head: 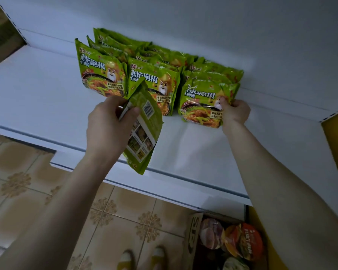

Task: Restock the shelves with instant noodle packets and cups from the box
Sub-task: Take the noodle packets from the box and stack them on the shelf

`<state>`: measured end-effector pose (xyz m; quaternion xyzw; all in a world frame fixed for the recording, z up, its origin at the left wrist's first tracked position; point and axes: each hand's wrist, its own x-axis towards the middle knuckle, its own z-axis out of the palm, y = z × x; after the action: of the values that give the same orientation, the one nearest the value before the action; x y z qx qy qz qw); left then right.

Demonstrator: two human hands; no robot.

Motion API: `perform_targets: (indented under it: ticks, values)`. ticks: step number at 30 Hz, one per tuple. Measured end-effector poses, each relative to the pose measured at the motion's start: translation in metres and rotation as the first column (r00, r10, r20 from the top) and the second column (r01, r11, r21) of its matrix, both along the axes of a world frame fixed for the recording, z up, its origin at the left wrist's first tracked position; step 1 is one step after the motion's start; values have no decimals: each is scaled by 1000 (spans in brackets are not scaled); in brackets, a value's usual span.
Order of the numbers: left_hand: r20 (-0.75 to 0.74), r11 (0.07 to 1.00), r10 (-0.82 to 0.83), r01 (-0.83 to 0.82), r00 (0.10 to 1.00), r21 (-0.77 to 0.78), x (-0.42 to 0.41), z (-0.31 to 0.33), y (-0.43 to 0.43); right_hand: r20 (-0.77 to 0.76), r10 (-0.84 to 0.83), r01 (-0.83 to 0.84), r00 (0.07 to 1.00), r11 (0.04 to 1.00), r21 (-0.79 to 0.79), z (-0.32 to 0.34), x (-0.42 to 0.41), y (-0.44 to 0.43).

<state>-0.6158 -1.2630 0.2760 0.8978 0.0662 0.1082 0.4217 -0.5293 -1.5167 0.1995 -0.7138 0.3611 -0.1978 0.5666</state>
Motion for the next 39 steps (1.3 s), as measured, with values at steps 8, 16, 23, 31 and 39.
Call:
perform_targets:
  ticks: [8, 16, 23, 31, 39]
  values:
    - [15, 999, -26, 26, 1000, 29, 7, -6, -3, 42, 36, -38, 998, 998, 55, -9, 12, 8]
    - [21, 999, -40, 40, 999, 36, 4, -11, -5, -6, 45, -44, 999, 991, 129, -32, 2, -4]
    - [27, 999, -45, 44, 999, 20, 0, -13, -6, -36, 109, -105, 993, 990, 95, -24, -9, 0]
    - [36, 994, -108, 107, 993, 24, 3, -8, 1, 56, 84, -75, 995, 987, -145, -4, -44, 20]
    - [22, 995, -53, 51, 998, 91, 4, 4, 11, 69, 689, -672, 722, 721, -166, 30, -55, 77]
